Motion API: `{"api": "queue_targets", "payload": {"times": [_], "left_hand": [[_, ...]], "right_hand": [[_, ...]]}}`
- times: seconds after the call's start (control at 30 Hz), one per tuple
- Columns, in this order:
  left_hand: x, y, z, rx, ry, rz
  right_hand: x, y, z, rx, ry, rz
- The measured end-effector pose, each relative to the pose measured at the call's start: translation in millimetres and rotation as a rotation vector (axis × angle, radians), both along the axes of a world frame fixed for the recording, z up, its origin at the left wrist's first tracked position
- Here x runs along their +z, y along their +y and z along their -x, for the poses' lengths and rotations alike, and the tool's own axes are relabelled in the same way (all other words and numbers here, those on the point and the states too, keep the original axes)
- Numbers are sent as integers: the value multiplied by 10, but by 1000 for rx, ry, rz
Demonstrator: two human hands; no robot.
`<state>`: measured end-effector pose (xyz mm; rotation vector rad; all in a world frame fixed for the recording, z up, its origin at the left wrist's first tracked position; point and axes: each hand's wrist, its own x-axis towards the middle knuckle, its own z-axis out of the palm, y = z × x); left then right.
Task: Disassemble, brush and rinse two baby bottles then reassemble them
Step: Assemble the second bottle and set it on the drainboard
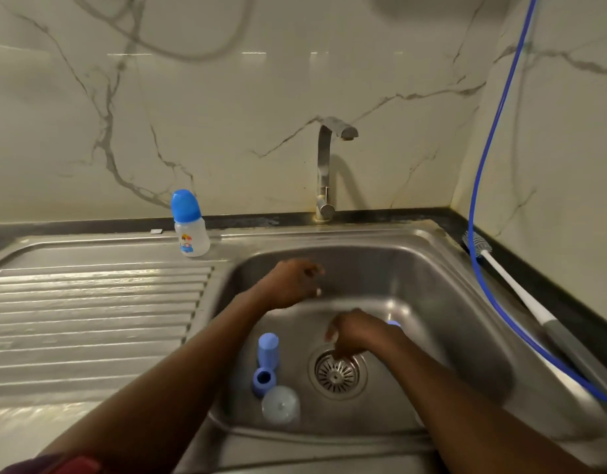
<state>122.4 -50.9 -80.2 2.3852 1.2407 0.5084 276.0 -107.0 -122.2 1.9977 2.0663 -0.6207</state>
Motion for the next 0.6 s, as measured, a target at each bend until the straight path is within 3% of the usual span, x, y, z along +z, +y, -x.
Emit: {"api": "queue_targets", "payload": {"times": [0.07,0.1,0.17,0.27,0.37,0.53,0.6], "left_hand": [[14,-159,177,-67,226,33],[-7,-237,268,-85,313,58],[-59,-380,412,-126,466,111],[-140,-508,512,-168,611,170],[-152,-596,552,-148,612,175],[-96,-591,656,-87,563,100],[-99,-561,692,-70,626,73]], "right_hand": [[109,-40,50,-22,238,-335],[153,-62,89,-12,323,-390],[175,-125,181,92,354,-216],[77,-234,338,233,171,110],[51,-270,442,280,88,53],[-76,-274,507,256,156,73],[-104,-273,524,253,136,52]]}}
